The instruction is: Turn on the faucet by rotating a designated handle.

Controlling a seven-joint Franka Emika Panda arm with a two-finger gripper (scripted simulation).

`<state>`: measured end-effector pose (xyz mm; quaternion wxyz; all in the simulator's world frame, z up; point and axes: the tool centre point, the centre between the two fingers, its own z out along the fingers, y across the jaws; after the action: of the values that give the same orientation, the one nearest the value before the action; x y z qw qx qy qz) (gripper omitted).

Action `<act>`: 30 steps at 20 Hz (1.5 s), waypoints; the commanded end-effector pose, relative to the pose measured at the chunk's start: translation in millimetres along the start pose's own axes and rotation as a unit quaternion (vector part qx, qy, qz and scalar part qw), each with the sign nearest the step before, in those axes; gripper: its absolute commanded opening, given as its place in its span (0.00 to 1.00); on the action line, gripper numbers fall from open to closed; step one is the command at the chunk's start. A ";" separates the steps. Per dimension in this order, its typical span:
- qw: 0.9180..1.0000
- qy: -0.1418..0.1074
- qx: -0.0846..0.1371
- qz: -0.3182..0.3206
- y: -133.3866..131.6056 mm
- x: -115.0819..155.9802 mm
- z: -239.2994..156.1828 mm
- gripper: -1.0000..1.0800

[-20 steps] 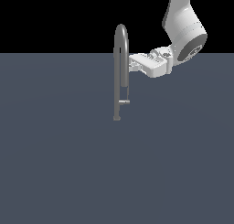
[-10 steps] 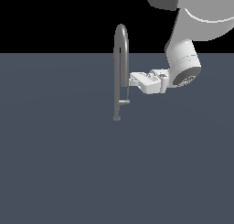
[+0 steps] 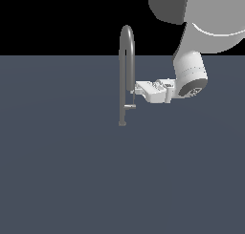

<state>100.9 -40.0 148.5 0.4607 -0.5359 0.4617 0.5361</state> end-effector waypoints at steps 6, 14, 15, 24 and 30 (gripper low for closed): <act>1.000 0.000 0.000 0.000 7.8 -2.5 -0.1 0.00; 1.000 0.000 0.000 0.000 22.0 -7.7 -0.1 0.00; 1.000 0.000 0.000 0.000 23.8 -8.3 0.0 0.00; 1.000 0.000 0.002 0.000 36.6 -7.0 -0.2 0.00; 1.000 0.000 0.001 0.000 51.4 -6.4 -0.2 0.00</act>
<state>57.1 -46.4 155.6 0.4634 -0.5365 0.4632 0.5319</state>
